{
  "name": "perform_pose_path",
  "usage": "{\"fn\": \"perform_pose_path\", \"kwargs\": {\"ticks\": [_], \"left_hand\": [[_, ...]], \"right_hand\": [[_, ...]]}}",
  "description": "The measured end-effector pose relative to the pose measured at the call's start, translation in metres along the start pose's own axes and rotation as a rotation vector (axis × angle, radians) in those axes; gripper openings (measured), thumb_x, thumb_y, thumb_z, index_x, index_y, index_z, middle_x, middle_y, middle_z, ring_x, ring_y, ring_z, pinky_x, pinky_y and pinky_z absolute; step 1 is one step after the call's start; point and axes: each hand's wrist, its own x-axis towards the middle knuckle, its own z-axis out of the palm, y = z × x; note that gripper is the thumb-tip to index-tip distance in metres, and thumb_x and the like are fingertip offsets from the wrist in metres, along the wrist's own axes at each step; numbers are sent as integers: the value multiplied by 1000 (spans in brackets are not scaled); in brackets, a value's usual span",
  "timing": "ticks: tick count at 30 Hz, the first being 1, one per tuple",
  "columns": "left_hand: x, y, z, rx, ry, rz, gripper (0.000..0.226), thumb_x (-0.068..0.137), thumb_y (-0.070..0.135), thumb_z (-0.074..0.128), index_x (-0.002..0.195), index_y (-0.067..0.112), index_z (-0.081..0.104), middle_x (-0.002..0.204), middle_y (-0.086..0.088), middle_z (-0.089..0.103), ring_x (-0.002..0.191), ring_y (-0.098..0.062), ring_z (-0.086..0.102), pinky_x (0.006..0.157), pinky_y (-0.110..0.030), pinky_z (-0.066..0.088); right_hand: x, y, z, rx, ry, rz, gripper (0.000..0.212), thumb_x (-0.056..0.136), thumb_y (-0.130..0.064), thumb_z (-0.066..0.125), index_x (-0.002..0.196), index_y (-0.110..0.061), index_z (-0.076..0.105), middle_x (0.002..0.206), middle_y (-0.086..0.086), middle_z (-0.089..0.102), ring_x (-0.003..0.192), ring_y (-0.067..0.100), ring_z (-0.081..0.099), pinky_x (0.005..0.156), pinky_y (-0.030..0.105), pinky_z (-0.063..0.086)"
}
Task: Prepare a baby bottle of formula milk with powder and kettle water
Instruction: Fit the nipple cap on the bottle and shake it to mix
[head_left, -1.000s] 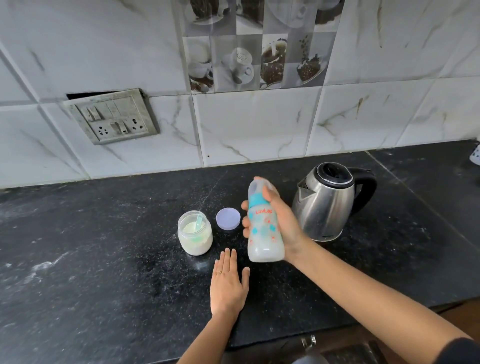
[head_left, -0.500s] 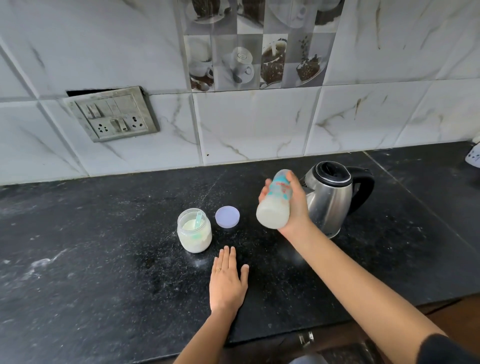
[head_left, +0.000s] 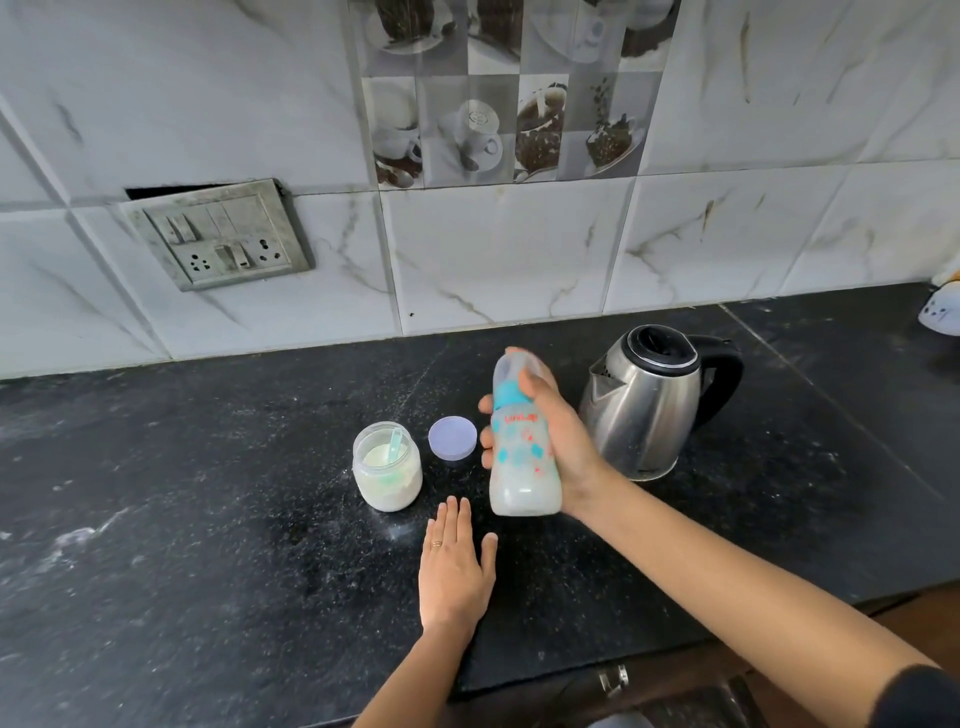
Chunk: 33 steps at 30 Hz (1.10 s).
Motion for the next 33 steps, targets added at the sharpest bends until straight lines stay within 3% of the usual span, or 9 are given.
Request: {"fn": "perform_pose_path", "kwargs": {"ticks": [2, 5, 11, 13, 15, 21, 26, 30, 33], "left_hand": [[-1, 0, -1, -2, -1, 5, 85, 82, 60, -4, 151, 14, 16, 159, -2, 12, 146, -12, 4, 113, -23, -10], [0, -1, -1, -8, 4, 4, 84, 83, 60, -2, 150, 13, 18, 158, -3, 14, 146, -14, 7, 114, -24, -7], [-1, -1, -2, -16, -5, 4, 85, 81, 59, -4, 151, 14, 15, 159, -1, 11, 146, -11, 3, 112, -22, -12], [-1, -1, -3, -7, -8, 9, 85, 81, 59, -5, 151, 14, 15, 159, -1, 11, 146, -12, 3, 113, -22, -11], [-1, -2, -3, -4, -9, 10, 85, 81, 59, -6, 151, 14, 15, 159, -2, 11, 146, -12, 4, 113, -23, -10], [0, -1, -4, 20, -19, 10, 87, 79, 58, -9, 151, 13, 13, 159, -2, 9, 146, -12, 2, 113, -23, -11], [0, -2, -4, 12, -19, 16, 87, 80, 59, -8, 151, 14, 12, 159, -1, 9, 146, -12, 2, 113, -23, -11], [0, -1, -4, 4, -18, 14, 86, 81, 59, -7, 150, 13, 17, 158, -2, 12, 146, -12, 5, 112, -23, -11], [-1, -1, -4, -6, -8, 13, 81, 86, 58, 0, 150, 13, 18, 158, -3, 14, 146, -13, 7, 113, -24, -8]], "right_hand": [[5, -6, 2, 57, 6, -33, 33, 88, -34, 56, 118, -27, 46, 79, 7, 61, 53, 23, 57, 52, 31, 51], [24, -27, 2, 274, 152, -52, 30, 90, -38, 55, 108, -16, 47, 72, 4, 60, 49, 19, 58, 49, 26, 52], [6, -4, 4, 40, -14, -30, 36, 80, -32, 63, 113, -29, 47, 79, 9, 61, 53, 23, 57, 51, 30, 50], [17, -15, 5, 162, 43, -62, 50, 77, -33, 69, 119, -26, 42, 76, 8, 61, 50, 23, 58, 49, 30, 51], [28, -27, 4, 279, 146, -77, 47, 81, -37, 66, 119, -23, 42, 74, 6, 60, 49, 21, 59, 49, 28, 52], [2, -1, 4, -59, -16, -43, 36, 84, -34, 61, 118, -32, 48, 82, 10, 61, 56, 25, 57, 52, 32, 50], [23, -25, 3, 224, 162, -66, 35, 89, -35, 57, 118, -21, 44, 74, 6, 60, 50, 20, 58, 48, 27, 51], [1, 2, 2, 5, 40, 15, 28, 85, -36, 61, 112, -29, 53, 82, 9, 61, 55, 22, 58, 52, 30, 50], [12, -8, 2, 71, 99, -22, 35, 88, -34, 59, 119, -27, 45, 83, 9, 59, 53, 22, 58, 50, 30, 51]]}}
